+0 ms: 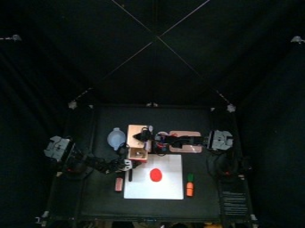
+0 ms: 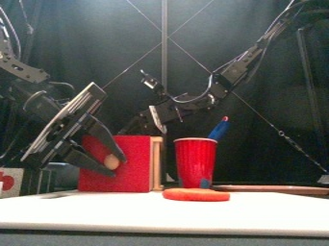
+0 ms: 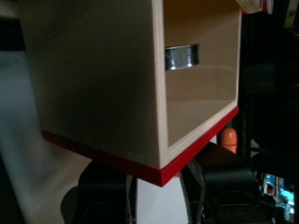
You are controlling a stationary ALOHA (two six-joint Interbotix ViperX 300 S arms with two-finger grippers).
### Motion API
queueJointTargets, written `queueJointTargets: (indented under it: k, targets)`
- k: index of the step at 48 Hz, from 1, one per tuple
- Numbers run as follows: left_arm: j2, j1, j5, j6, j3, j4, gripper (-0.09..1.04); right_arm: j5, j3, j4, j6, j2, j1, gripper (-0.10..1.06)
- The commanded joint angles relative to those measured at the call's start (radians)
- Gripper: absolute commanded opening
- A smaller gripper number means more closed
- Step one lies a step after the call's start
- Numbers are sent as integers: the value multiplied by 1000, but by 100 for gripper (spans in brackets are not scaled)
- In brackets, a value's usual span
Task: Get the cutter from the drawer then cut the dough then place the extra dough in the bowl
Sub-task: Place the cutter on the board
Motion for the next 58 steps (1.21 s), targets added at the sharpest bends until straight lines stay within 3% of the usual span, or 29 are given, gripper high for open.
queueJointTargets:
  k: [1, 25, 35, 45, 52, 58]
  targets:
    - [0, -11, -3, 0, -5, 2, 58, 6, -11, -3, -2, -17, -8, -7]
    - [-12, -15, -18, 0, -3, 6, 83, 6, -14, -3, -2, -17, -8, -7]
    - [-61, -29, 8, 2, 11, 8, 84, 6, -17, -3, -2, -17, -8, -7]
    - [-212, -63, 118, 5, 84, 21, 84, 6, -18, -3, 0, -20, -3, -7]
    - [-374, -66, 147, 23, 172, 137, 83, 6, -23, -3, 0, -28, -2, -7]
    - [-518, -38, 98, 67, 264, 336, 83, 18, -32, 3, 14, -35, 12, -7]
